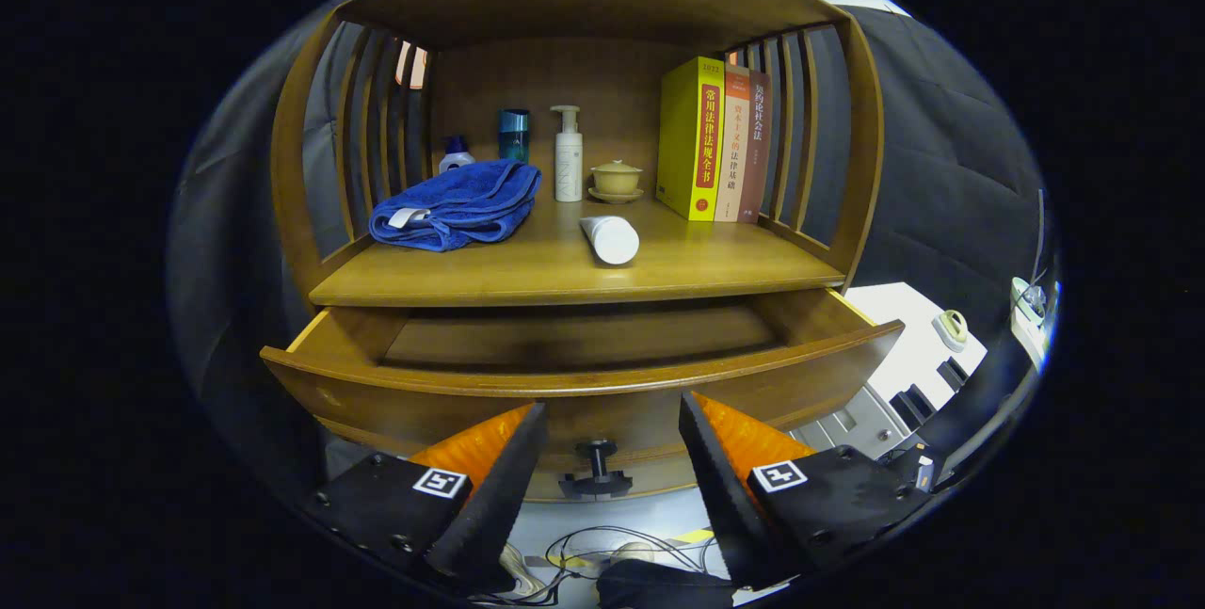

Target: Pull open the drawer, take out the items inside it, and place them on the countertop above the cabinet.

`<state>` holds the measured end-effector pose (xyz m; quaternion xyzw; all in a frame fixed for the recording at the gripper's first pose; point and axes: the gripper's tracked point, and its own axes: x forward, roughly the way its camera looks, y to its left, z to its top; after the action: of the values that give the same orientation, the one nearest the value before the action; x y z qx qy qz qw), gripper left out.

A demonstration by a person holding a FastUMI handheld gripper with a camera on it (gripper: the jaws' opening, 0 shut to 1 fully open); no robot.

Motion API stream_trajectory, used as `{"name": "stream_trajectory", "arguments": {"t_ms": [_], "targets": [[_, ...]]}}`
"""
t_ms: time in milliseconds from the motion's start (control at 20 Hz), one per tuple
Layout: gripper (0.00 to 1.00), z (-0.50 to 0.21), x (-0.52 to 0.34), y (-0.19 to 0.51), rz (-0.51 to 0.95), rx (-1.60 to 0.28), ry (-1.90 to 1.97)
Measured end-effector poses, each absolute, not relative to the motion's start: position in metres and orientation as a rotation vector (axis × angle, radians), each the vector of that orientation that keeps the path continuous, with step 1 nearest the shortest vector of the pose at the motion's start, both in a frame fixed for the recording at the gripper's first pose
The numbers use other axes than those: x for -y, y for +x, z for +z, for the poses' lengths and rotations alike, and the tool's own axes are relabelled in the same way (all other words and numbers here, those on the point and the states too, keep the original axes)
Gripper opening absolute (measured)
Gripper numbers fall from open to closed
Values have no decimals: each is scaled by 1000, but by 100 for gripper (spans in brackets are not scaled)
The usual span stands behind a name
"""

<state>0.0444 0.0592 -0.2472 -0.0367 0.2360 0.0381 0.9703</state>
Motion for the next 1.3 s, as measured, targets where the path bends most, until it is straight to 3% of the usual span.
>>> {"name": "stream_trajectory", "arguments": {"t_ms": [1000,1300], "targets": [[93,-261,-69,112,47,-461,-101],[94,-180,-78,86,40,-332,-97]]}}
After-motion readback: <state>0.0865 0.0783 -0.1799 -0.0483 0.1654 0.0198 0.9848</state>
